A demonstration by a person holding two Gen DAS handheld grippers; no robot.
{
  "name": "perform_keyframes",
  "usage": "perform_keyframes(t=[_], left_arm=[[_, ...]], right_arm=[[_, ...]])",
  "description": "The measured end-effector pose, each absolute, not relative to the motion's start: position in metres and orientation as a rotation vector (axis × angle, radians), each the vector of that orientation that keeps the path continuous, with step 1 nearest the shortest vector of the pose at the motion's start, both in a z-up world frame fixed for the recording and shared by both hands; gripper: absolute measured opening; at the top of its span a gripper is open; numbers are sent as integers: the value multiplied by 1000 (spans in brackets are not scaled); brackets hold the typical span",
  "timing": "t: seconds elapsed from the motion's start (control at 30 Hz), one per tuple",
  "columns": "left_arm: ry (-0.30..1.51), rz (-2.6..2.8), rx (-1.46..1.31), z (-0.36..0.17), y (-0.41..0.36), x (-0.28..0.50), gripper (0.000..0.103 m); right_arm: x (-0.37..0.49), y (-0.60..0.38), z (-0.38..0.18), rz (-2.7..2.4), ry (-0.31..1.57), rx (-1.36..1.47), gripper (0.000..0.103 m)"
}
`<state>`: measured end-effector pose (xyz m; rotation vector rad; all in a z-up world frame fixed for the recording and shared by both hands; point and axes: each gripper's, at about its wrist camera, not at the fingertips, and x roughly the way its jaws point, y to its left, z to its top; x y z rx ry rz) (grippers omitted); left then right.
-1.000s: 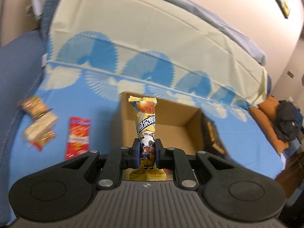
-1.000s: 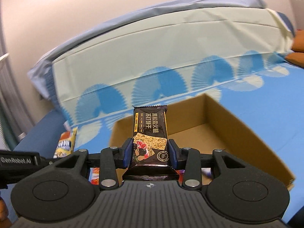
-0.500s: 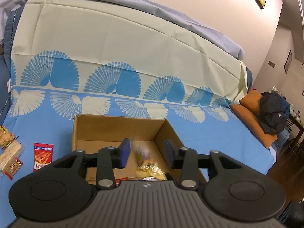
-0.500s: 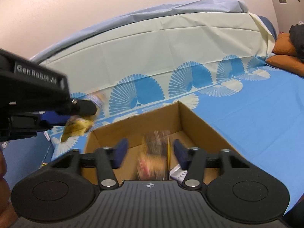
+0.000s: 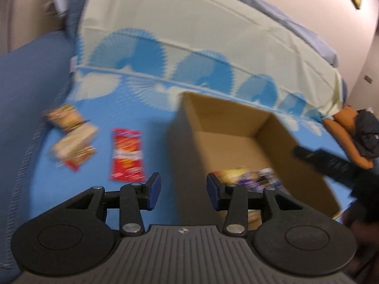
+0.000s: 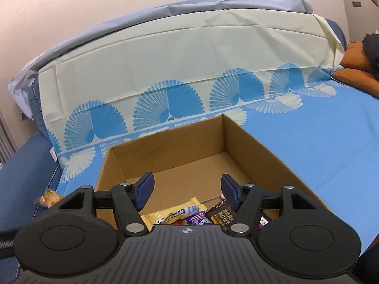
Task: Organize snacks
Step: 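Move both grippers back toward the remaining snacks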
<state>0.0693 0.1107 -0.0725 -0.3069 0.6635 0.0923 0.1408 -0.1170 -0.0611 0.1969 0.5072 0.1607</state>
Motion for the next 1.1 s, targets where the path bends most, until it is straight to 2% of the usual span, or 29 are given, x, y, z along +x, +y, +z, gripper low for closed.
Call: perform_keyframes(t=[0.27,0.33,0.37,0.43,0.5,0.7,0.77,0.83,0.87,0.93,1.1], left_arm=[[726,200,-402,-90,186,27,45],[723,198,-417,-92,193,25,30],[721,199,-413,-93,195,25,29],[714,197,-401,-94,196,27,28],[713,194,-397,-96,196,31,28],[733,221,-383,-105,203,59,28],[736,239,-383,-106,210,73,31],[742,277,-385,-108,218,89,46],[744,293,-386,-108,222,95,49],[753,335,-388,-110,231,114,69],[782,434,-393,-116,253,161,87]], right_arm=[[131,-98,-63,209,478,138,64],[126,-90,-62,241,459,124,64],[122,-87,-62,259,448,118,63],[115,-78,-61,309,425,105,52],[107,-68,-61,371,409,94,46],[92,-36,-60,517,390,58,46],[91,-25,-61,556,400,50,46],[91,-15,-63,595,420,41,46],[91,-11,-63,609,426,36,46],[90,-4,-63,628,430,26,46],[95,4,-65,663,461,23,47]])
